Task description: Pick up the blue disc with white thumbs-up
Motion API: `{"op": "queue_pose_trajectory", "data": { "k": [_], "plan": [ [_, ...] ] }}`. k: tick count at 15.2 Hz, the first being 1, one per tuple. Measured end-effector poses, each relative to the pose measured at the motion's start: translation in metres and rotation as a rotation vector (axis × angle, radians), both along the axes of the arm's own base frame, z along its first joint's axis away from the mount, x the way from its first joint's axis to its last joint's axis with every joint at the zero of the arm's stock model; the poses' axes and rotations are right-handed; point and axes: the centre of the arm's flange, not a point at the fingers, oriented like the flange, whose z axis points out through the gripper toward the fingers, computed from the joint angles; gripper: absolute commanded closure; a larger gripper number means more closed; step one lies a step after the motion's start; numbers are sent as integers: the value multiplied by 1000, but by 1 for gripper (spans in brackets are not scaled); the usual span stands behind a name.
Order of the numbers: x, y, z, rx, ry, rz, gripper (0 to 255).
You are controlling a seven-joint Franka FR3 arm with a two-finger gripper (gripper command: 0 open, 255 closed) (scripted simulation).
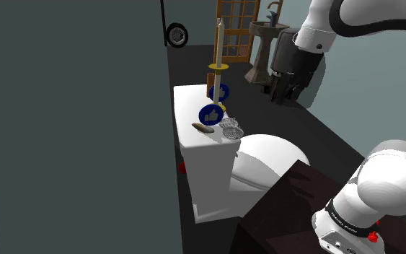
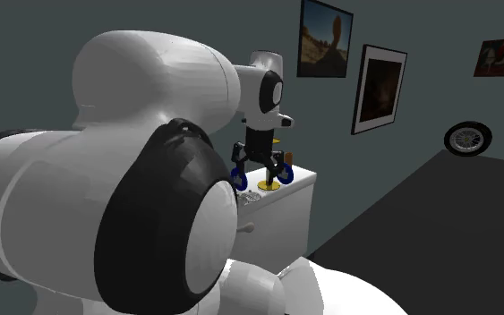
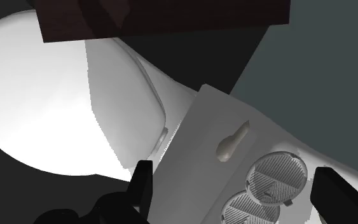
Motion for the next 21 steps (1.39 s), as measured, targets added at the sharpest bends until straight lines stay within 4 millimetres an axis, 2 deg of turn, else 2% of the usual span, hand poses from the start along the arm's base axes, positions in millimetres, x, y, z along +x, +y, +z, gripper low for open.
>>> {"op": "queue_pose_trajectory", "data": {
  "k": [2, 5, 7, 11, 15, 18, 21],
  "plan": [
    [3, 4, -2, 0, -7, -4, 0],
    [20, 21, -10, 2, -50, -29, 0],
    [37, 36, -24, 3, -81, -47, 0],
    [65, 61, -40, 7, -151, -87, 0],
    [105, 91, -52, 10, -220, -125, 0],
    [128, 112, -60, 13, -273, -155, 0],
    [141, 120, -69, 16, -297, -169, 0]
  ]
}}
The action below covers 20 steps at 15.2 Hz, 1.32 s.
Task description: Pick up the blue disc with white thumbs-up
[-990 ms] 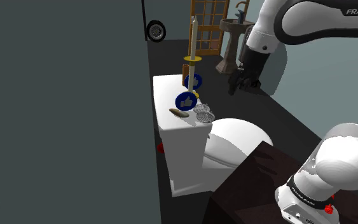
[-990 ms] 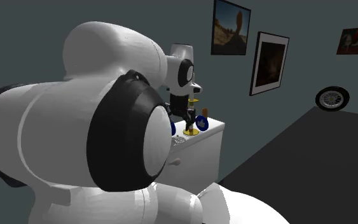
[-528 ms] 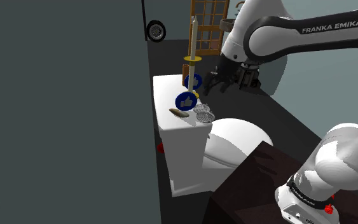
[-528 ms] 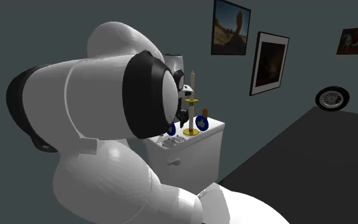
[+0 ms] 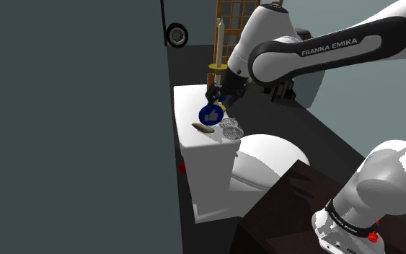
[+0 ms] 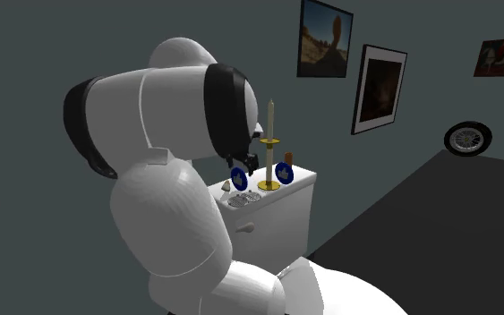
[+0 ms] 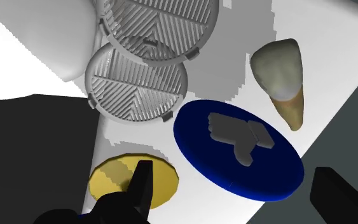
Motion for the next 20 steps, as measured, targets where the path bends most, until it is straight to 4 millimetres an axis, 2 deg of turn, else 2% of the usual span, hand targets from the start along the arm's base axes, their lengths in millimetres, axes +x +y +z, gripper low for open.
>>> {"op": "queue_pose_trajectory", "data": {
  "k": [6, 7, 17, 20],
  "plan": [
    [1, 0, -30, 1, -4, -2, 0],
    [1, 0, -32, 1, -4, -2, 255],
    [2, 0, -33, 1, -7, -3, 255],
    [2, 1, -24, 1, -5, -2, 255]
  ]
}}
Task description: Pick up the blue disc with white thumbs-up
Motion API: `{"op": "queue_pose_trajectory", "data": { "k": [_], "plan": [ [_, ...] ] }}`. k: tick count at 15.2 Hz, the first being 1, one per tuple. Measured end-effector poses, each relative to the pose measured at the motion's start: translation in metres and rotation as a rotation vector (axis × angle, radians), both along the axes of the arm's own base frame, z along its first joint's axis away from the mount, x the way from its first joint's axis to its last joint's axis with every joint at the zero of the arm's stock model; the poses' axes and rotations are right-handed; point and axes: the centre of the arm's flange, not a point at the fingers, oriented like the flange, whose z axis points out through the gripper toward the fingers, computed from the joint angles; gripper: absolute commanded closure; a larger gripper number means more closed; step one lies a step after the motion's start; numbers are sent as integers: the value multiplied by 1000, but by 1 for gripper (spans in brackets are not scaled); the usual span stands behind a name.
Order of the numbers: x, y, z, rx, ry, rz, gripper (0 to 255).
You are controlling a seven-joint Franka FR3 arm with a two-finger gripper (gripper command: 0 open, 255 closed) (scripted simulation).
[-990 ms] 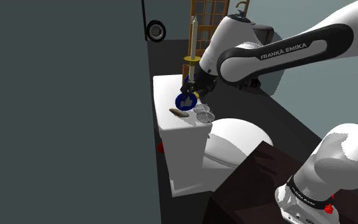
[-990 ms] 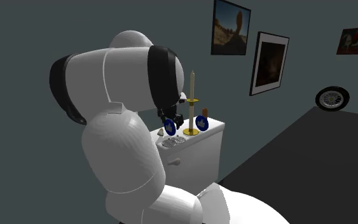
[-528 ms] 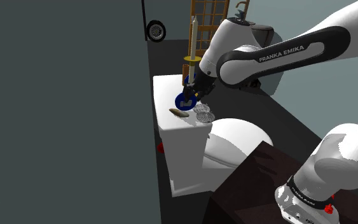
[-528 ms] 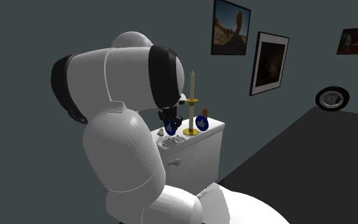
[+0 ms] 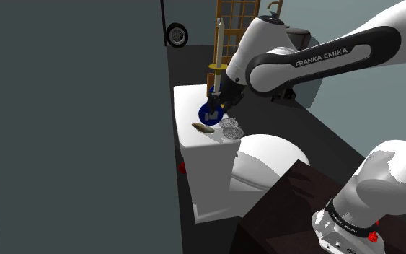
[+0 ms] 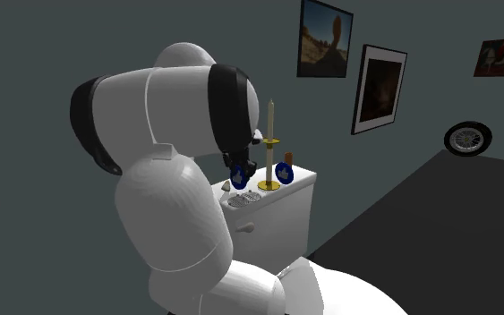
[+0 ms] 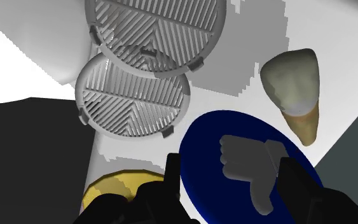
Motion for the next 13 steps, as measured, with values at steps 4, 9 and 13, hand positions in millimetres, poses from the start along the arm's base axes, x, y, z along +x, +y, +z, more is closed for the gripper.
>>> {"op": "queue_pose_trajectory", "data": {
  "k": [4, 9, 13],
  "plan": [
    [-1, -1, 21, 0, 0, 0, 255],
    [0, -1, 48, 0, 0, 0, 255],
    [0, -1, 66, 0, 0, 0, 255]
  ]
}}
